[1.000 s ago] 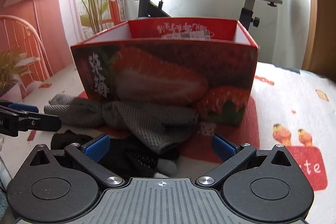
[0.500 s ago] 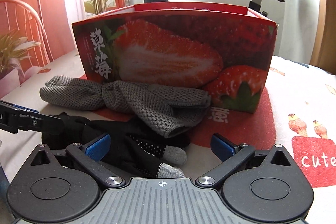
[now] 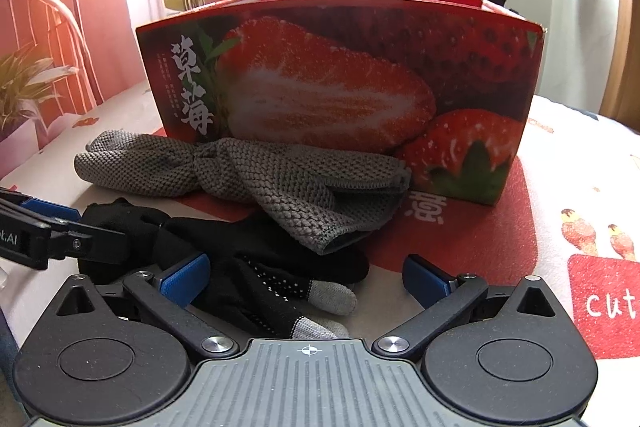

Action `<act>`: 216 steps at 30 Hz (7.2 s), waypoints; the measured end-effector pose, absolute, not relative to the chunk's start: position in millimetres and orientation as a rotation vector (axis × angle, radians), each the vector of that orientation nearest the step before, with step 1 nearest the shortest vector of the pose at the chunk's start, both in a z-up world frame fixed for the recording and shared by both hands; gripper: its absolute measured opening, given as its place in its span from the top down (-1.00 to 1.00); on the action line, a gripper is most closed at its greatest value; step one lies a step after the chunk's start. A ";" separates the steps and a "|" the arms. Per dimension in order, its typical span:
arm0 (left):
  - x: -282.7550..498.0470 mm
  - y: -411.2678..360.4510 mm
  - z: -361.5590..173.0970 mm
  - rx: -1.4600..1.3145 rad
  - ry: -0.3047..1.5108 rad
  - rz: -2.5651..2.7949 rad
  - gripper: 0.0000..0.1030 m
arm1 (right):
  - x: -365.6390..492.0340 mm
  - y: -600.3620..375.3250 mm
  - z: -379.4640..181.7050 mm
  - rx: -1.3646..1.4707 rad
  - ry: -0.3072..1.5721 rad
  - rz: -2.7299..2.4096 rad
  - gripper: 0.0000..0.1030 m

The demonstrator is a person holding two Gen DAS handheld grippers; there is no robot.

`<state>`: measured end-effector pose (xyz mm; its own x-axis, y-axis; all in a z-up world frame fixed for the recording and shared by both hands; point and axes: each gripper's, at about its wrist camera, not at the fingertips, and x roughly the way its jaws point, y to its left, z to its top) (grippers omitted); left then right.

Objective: Organize soft objects
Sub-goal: 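Reach the open left tool down toward the black glove beside the box, then close the left tool on the black glove, then lift the black glove with the left tool over the red box, then lower the black glove into the box and open the left tool, then move the open left tool down to the grey knit glove beside the box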

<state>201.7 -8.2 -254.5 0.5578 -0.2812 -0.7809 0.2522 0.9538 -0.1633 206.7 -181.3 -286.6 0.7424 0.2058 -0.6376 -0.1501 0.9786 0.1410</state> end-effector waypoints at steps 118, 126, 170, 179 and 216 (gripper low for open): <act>367.3 -46.8 -150.6 -0.036 0.790 -0.425 -0.03 | 415.1 -214.6 -220.2 0.246 1.115 0.266 0.72; 354.8 -45.7 -141.0 0.015 0.746 -0.422 -0.18 | 404.6 -208.7 -201.6 0.210 1.089 0.239 0.50; 250.0 34.9 -183.8 -0.019 0.707 -0.198 -1.00 | 222.1 -228.7 -216.6 0.230 0.491 -0.031 -0.99; 253.7 31.0 -215.7 0.007 0.758 -0.182 -1.00 | 241.1 -198.7 -260.0 0.179 0.678 -0.015 -0.99; 273.3 30.1 -250.3 0.027 0.909 -0.198 -1.00 | 268.5 -171.0 -294.3 0.065 0.819 0.031 -0.99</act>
